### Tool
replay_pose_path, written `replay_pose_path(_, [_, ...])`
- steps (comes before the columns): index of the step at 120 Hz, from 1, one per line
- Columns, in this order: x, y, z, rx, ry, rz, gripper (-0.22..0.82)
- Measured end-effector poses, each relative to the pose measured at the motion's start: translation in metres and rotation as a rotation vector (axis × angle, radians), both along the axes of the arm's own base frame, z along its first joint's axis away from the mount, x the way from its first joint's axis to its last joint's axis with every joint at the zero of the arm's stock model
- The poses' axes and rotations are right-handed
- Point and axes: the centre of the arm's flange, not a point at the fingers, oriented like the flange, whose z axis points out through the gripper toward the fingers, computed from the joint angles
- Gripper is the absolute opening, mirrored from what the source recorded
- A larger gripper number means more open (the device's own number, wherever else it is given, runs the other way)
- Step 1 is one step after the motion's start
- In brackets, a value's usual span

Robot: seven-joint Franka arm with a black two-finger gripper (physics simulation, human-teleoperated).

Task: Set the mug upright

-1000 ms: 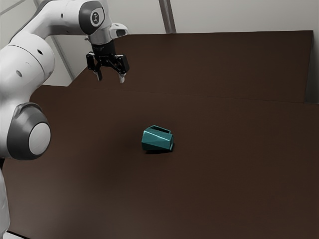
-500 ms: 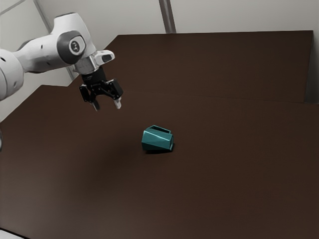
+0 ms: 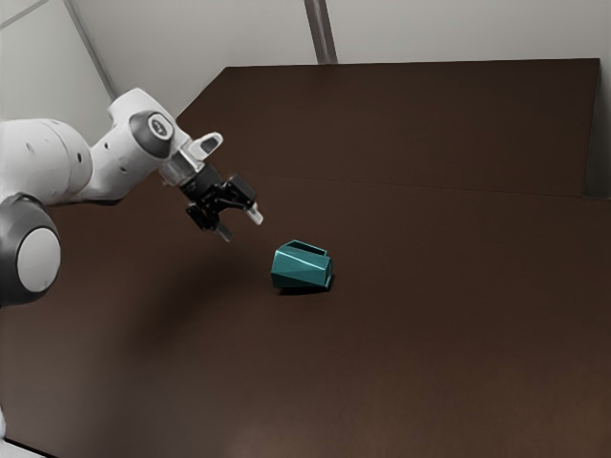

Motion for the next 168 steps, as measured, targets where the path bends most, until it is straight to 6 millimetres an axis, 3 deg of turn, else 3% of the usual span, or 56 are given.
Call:
replay_pose_path(19, [-0.006, -0.004, -0.031, -0.073, 0.0, -0.007, 0.6])
replay_pose_path(58, [-0.013, -0.014, -0.058, -0.167, -0.03, -0.023, 0.6])
replay_pose_path(168, [-0.015, -0.039, -0.091, -0.3, -0.097, -0.027, 0.6])
